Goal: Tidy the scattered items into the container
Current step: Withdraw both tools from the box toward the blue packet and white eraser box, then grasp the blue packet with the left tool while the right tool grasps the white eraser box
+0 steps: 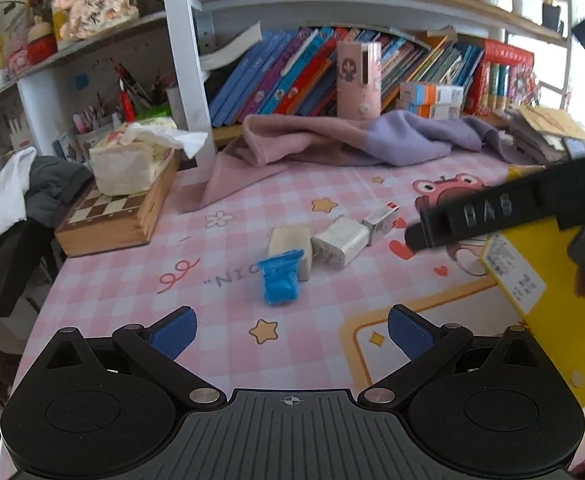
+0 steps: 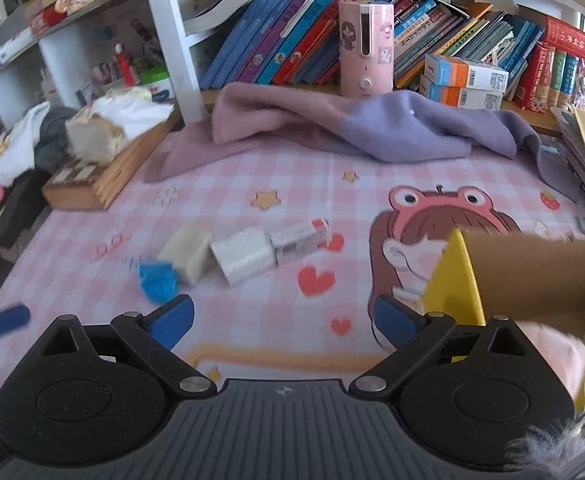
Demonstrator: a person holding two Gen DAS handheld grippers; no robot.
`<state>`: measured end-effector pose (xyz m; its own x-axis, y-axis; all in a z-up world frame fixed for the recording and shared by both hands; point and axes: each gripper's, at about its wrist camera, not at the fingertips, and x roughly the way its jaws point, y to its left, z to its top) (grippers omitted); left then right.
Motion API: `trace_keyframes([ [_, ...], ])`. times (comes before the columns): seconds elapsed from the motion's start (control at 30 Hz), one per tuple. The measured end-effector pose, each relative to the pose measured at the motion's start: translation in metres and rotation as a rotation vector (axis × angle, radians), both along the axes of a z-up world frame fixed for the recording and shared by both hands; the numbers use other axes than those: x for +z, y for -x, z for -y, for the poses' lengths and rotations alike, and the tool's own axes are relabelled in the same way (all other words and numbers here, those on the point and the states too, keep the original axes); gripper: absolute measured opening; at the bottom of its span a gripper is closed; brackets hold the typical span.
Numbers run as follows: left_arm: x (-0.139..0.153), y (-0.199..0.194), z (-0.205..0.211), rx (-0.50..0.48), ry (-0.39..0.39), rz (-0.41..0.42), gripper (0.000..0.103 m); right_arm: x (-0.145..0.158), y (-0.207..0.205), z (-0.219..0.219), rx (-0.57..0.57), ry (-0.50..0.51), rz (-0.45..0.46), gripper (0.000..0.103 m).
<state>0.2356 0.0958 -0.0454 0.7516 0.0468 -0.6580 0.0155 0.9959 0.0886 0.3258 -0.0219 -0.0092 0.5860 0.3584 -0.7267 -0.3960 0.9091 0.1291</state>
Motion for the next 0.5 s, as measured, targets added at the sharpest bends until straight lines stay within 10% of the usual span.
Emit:
trace_keyframes([
  [0.27, -0.021, -0.053, -0.014, 0.029, 0.002, -0.025, 0.096, -0.011, -0.055, -0.031, 0.012, 0.066, 0.013, 0.094],
  [0.5, -0.045, -0.085, -0.010, 0.016, -0.008, -0.066, 0.071, -0.036, -0.096, -0.042, 0.019, 0.122, -0.095, 0.081],
])
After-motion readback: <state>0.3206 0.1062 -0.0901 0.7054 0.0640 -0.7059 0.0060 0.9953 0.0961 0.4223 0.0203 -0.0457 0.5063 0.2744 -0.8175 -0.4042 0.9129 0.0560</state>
